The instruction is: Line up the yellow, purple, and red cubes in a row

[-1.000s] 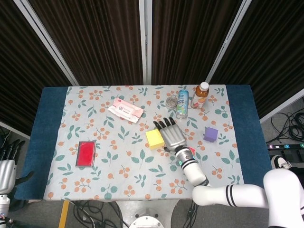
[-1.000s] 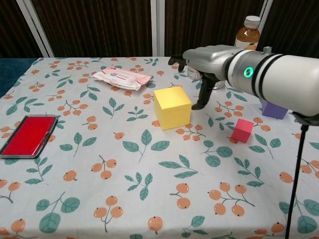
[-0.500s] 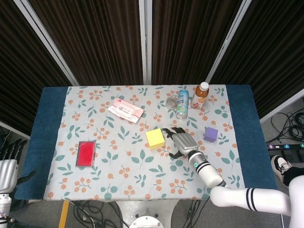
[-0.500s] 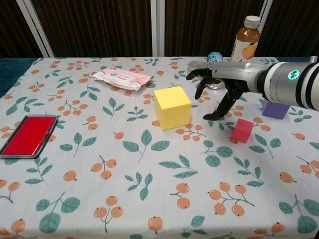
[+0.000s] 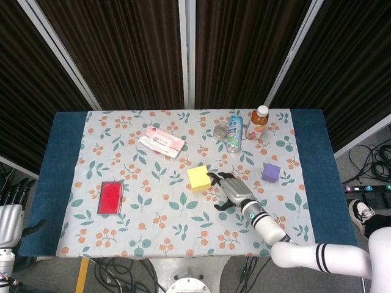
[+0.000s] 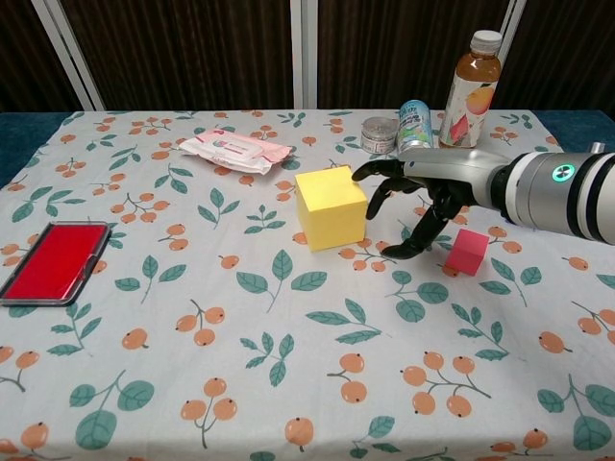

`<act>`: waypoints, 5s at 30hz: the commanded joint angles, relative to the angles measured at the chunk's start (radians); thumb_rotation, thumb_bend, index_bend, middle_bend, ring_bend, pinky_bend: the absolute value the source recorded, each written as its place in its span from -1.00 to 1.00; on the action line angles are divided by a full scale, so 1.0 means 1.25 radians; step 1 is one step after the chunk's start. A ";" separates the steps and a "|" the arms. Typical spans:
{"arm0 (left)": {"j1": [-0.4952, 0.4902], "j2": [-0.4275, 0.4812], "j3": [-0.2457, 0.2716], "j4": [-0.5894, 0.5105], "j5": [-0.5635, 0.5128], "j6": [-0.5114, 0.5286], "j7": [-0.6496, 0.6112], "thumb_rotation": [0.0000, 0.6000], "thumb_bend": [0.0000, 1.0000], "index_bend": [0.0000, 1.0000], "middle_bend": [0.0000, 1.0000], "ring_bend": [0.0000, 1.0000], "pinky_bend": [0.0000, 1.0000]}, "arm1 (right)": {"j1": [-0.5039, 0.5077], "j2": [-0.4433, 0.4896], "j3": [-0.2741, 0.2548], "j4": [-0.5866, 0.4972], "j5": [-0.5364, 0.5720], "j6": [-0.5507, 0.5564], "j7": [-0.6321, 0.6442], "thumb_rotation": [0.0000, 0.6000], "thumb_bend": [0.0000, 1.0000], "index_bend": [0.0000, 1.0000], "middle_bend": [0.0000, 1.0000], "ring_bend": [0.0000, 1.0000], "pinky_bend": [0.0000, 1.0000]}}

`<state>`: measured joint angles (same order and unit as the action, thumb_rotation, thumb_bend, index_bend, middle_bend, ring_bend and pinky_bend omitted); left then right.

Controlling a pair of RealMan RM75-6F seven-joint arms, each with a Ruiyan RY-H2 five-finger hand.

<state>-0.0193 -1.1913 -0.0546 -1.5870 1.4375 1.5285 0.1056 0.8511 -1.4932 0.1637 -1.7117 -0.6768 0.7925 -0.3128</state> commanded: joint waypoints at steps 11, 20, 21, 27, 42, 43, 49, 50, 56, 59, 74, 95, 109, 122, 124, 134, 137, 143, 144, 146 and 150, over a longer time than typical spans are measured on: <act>0.002 -0.003 0.002 0.009 0.001 0.000 -0.010 1.00 -0.72 -0.67 -0.62 -0.72 -0.69 | 0.008 -0.013 -0.017 -0.001 -0.015 0.027 0.006 1.00 -0.65 -0.99 -0.54 -1.00 -1.00; 0.002 -0.004 0.002 0.012 0.001 0.000 -0.013 1.00 -0.72 -0.67 -0.62 -0.72 -0.69 | -0.044 0.113 -0.062 -0.054 -0.110 0.189 -0.089 1.00 -0.65 -1.00 -0.58 -1.00 -1.00; 0.001 -0.004 0.002 0.011 0.001 -0.001 -0.012 1.00 -0.72 -0.67 -0.62 -0.72 -0.69 | -0.052 0.128 -0.067 -0.057 -0.105 0.210 -0.107 1.00 -0.65 -1.00 -0.58 -1.00 -1.00; -0.004 -0.005 0.001 0.006 0.005 -0.006 -0.005 1.00 -0.72 -0.67 -0.62 -0.72 -0.69 | -0.076 0.170 -0.080 -0.033 -0.043 0.237 -0.151 1.00 -0.65 -0.83 -0.58 -1.00 -1.00; -0.012 -0.006 0.004 0.001 0.003 -0.020 0.002 1.00 -0.73 -0.67 -0.62 -0.72 -0.69 | -0.062 0.099 -0.079 0.096 0.106 0.209 -0.252 1.00 -0.66 -0.65 -0.60 -1.00 -1.00; -0.012 -0.006 0.004 0.002 0.002 -0.020 0.001 1.00 -0.72 -0.67 -0.62 -0.72 -0.69 | -0.061 0.092 -0.078 0.107 0.117 0.207 -0.259 1.00 -0.66 -0.64 -0.60 -1.00 -1.00; -0.011 -0.009 0.006 0.009 0.002 -0.021 -0.005 1.00 -0.72 -0.67 -0.62 -0.72 -0.69 | -0.056 0.055 -0.069 0.167 0.157 0.198 -0.282 1.00 -0.65 -0.59 -0.60 -1.00 -1.00; -0.011 -0.009 0.006 0.010 0.002 -0.021 -0.006 1.00 -0.73 -0.67 -0.62 -0.72 -0.69 | -0.056 0.051 -0.068 0.173 0.160 0.198 -0.285 1.00 -0.65 -0.57 -0.60 -1.00 -1.00; -0.014 -0.010 0.006 0.012 0.002 -0.025 -0.006 1.00 -0.72 -0.67 -0.62 -0.72 -0.69 | -0.057 0.028 -0.057 0.204 0.178 0.184 -0.289 1.00 -0.65 -0.48 -0.60 -1.00 -1.00; -0.014 -0.010 0.006 0.012 0.002 -0.025 -0.005 1.00 -0.72 -0.67 -0.62 -0.72 -0.69 | -0.056 0.017 -0.048 0.214 0.184 0.176 -0.286 1.00 -0.65 -0.45 -0.60 -1.00 -1.00; -0.012 -0.010 0.007 0.019 -0.004 -0.027 -0.013 1.00 -0.72 -0.67 -0.62 -0.72 -0.69 | -0.048 -0.028 -0.017 0.268 0.209 0.190 -0.308 1.00 -0.43 -0.15 -0.58 -0.99 -1.00; -0.005 -0.005 0.007 0.014 -0.015 -0.023 -0.009 1.00 -0.72 -0.67 -0.62 -0.72 -0.69 | 0.063 0.015 0.025 0.119 0.135 0.060 -0.284 1.00 -0.36 -0.10 -0.64 -1.00 -1.00; -0.001 -0.005 0.008 0.018 -0.021 -0.024 -0.010 1.00 -0.72 -0.67 -0.62 -0.72 -0.69 | 0.122 -0.065 -0.010 0.171 0.157 0.067 -0.311 1.00 -0.37 -0.09 -0.69 -1.00 -1.00; -0.001 -0.007 0.007 0.019 -0.022 -0.026 -0.010 1.00 -0.72 -0.67 -0.62 -0.72 -0.69 | 0.136 -0.074 -0.019 0.164 0.148 0.077 -0.303 1.00 -0.39 -0.13 -0.69 -1.00 -1.00; -0.001 -0.007 0.007 0.019 -0.022 -0.025 -0.011 1.00 -0.72 -0.67 -0.62 -0.72 -0.69 | 0.142 -0.080 -0.020 0.168 0.151 0.080 -0.308 1.00 -0.41 -0.14 -0.69 -1.00 -1.00; 0.005 -0.011 0.010 0.028 -0.020 -0.022 -0.021 1.00 -0.72 -0.67 -0.62 -0.72 -0.69 | 0.156 -0.101 -0.025 0.182 0.168 0.092 -0.322 1.00 -0.41 -0.16 -0.69 -1.00 -1.00; 0.005 -0.011 0.010 0.030 -0.020 -0.021 -0.023 1.00 -0.72 -0.67 -0.62 -0.72 -0.69 | 0.159 -0.104 -0.025 0.185 0.172 0.092 -0.324 1.00 -0.41 -0.17 -0.69 -1.00 -1.00; 0.006 -0.012 0.010 0.032 -0.020 -0.022 -0.024 1.00 -0.72 -0.67 -0.62 -0.72 -0.69 | 0.165 -0.113 -0.026 0.196 0.179 0.092 -0.329 1.00 -0.42 -0.19 -0.70 -1.00 -1.00; 0.007 -0.012 0.011 0.032 -0.020 -0.022 -0.025 1.00 -0.72 -0.67 -0.62 -0.72 -0.69 | 0.166 -0.115 -0.026 0.198 0.181 0.092 -0.329 1.00 -0.42 -0.20 -0.70 -1.00 -1.00; 0.007 -0.012 0.010 0.032 -0.020 -0.022 -0.025 1.00 -0.72 -0.67 -0.62 -0.72 -0.69 | 0.167 -0.118 -0.027 0.199 0.181 0.092 -0.330 1.00 -0.42 -0.20 -0.71 -1.00 -1.00; 0.007 -0.012 0.010 0.033 -0.020 -0.023 -0.025 1.00 -0.72 -0.67 -0.62 -0.72 -0.69 | 0.168 -0.122 -0.026 0.201 0.179 0.094 -0.329 1.00 -0.42 -0.23 -0.71 -1.00 -1.00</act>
<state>-0.0112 -1.2060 -0.0421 -1.5459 1.4126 1.5000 0.0740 1.0609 -1.6462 0.1311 -1.4602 -0.4527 0.9103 -0.7236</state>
